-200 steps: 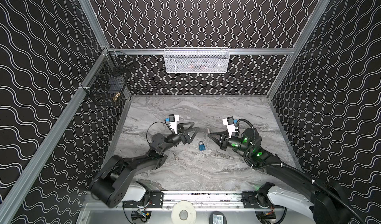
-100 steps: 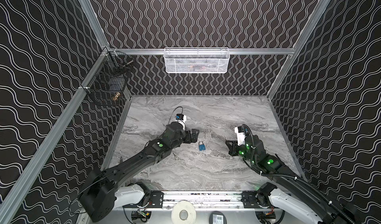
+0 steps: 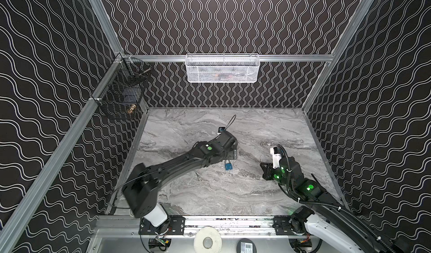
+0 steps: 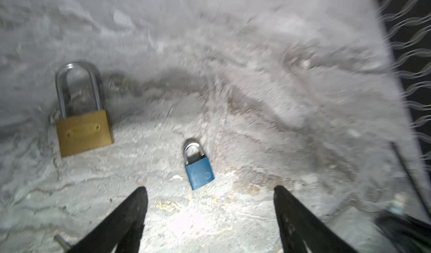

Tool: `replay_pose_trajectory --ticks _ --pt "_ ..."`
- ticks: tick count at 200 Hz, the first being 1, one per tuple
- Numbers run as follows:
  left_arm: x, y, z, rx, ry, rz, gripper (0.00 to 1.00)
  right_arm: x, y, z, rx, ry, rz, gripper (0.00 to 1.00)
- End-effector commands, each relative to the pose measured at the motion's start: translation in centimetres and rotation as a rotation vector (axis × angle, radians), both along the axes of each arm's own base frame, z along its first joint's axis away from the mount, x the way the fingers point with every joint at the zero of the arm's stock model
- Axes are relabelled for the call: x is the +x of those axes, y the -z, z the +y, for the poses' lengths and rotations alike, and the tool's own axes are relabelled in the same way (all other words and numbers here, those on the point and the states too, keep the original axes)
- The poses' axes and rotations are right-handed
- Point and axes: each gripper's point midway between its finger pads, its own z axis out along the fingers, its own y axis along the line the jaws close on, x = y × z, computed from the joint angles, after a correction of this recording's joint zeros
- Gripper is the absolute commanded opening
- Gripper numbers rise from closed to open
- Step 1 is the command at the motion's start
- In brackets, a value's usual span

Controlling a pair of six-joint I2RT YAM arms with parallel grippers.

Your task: Unlock with the key

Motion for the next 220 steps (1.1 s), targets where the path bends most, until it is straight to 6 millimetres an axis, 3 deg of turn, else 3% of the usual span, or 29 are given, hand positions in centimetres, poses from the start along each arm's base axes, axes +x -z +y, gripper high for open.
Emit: replay_pose_trajectory --ticks 1,27,62,91,129,189,220 --pt "-2.7 4.1 1.3 0.094 -0.039 0.210 0.82 -0.8 0.3 0.6 0.067 -0.017 0.032 0.00" --pt "-3.0 6.5 0.4 0.095 -0.052 0.279 0.74 -1.6 0.5 1.7 0.108 -0.074 0.074 0.00" --pt "-1.7 7.5 -0.9 0.086 -0.067 0.270 0.71 -2.2 0.2 3.0 0.158 -0.143 0.083 0.00" --pt "-0.8 8.7 -1.5 0.126 -0.086 0.284 0.70 -2.1 -0.3 2.9 0.151 -0.148 0.062 0.00" --pt "-0.3 9.6 -0.3 0.229 -0.183 0.307 0.69 -2.3 -0.5 2.7 0.132 -0.154 0.052 0.00" --pt "-0.5 12.0 -0.8 0.231 -0.192 0.344 0.67 -2.3 -0.5 2.7 0.114 -0.167 0.042 0.00" --pt "-0.5 12.3 -0.6 0.245 -0.210 0.344 0.66 -2.3 -0.3 2.6 0.110 -0.166 0.041 0.00"
